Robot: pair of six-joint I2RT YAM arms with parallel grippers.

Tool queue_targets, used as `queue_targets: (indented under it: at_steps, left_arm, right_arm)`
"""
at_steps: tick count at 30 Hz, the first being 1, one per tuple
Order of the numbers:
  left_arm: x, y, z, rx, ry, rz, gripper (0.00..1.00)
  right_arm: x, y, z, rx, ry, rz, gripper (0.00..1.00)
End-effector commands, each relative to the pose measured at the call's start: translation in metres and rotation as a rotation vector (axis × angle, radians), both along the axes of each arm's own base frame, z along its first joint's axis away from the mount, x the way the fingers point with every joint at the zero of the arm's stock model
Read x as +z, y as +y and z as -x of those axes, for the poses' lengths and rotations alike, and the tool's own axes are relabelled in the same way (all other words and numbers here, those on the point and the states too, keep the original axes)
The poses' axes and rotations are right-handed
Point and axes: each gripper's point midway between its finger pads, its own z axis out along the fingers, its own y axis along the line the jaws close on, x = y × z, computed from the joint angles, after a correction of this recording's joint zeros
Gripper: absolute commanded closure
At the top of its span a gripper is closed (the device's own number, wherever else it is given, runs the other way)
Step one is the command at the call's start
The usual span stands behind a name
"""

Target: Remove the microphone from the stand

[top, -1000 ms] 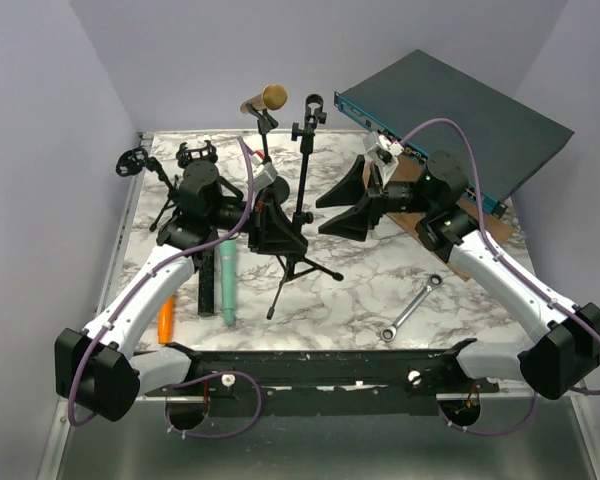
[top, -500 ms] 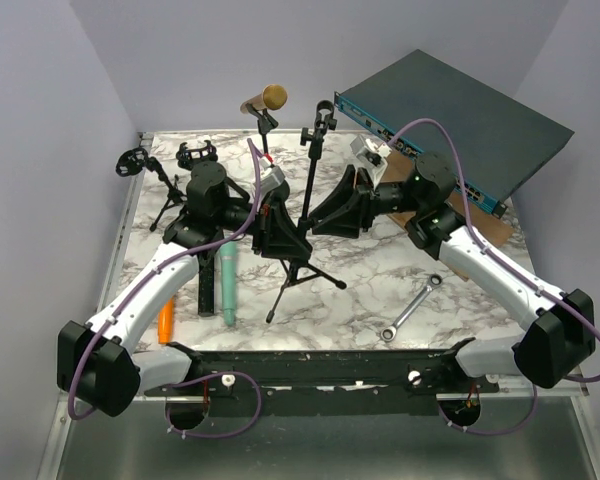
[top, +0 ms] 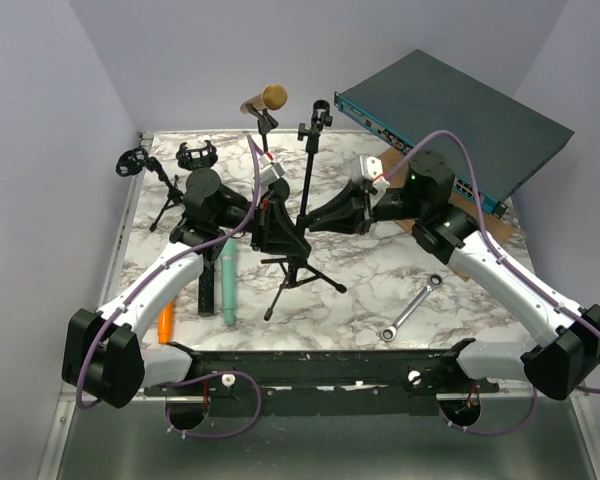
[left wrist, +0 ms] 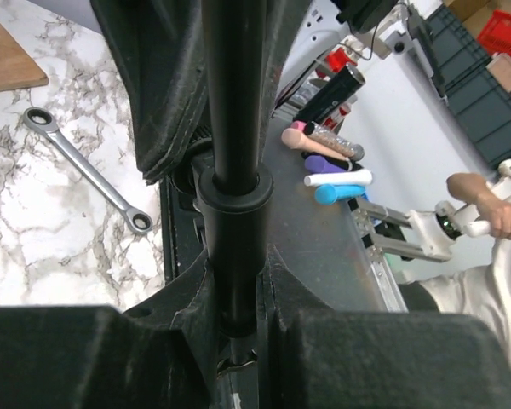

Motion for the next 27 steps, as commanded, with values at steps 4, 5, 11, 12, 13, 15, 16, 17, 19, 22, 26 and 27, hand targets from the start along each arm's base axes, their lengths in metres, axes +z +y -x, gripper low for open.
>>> queue_targets:
  at_steps: [4, 5, 11, 12, 13, 15, 16, 17, 19, 22, 26, 27]
  left_arm:
    - [0.033, 0.003, 0.012, -0.079, -0.031, 0.054, 1.00]
    - [0.033, 0.002, 0.011, -0.078, -0.023, 0.053, 1.00]
    - [0.033, 0.005, 0.002, -0.055, -0.039, 0.057, 1.00]
    - [0.032, 0.006, 0.000, -0.048, -0.039, 0.056, 1.00]
    - [0.032, 0.007, -0.003, -0.040, -0.044, 0.056, 1.00]
    - [0.030, 0.010, -0.007, -0.026, -0.044, 0.049, 1.00]
    - [0.029, 0.011, -0.008, -0.022, -0.047, 0.046, 1.00]
    - [0.027, 0.012, -0.010, -0.012, -0.049, 0.042, 1.00]
    - [0.022, 0.011, -0.014, 0.011, -0.058, 0.029, 1.00]
    - [0.011, 0.009, -0.021, 0.083, -0.127, -0.022, 1.00]
    - [0.009, 0.011, -0.019, 0.100, -0.147, -0.053, 1.00]
    - [0.009, 0.012, -0.017, 0.101, -0.156, -0.052, 1.00]
  right_arm:
    - [-0.040, -0.015, -0.062, -0.333, -0.403, 0.248, 0.99]
    - [-0.041, -0.016, -0.065, -0.365, -0.428, 0.261, 0.98]
    - [-0.038, -0.022, -0.036, -0.349, -0.322, 0.211, 0.39]
    - [-0.037, -0.022, -0.027, -0.321, -0.286, 0.196, 0.36]
    - [-0.032, -0.021, -0.018, -0.299, -0.247, 0.175, 0.34]
    - [-0.021, -0.020, -0.001, -0.251, -0.170, 0.132, 0.32]
    - [-0.016, -0.019, 0.005, -0.234, -0.131, 0.116, 0.32]
    - [-0.010, -0.019, 0.011, -0.215, -0.105, 0.102, 0.32]
    - [-0.001, -0.017, 0.017, -0.185, -0.059, 0.082, 0.32]
    - [0.009, -0.012, 0.019, -0.155, 0.010, 0.063, 0.32]
    - [0.013, -0.006, 0.008, -0.147, 0.070, 0.063, 0.32]
    - [0.012, -0.004, 0.006, -0.135, 0.080, 0.066, 0.33]
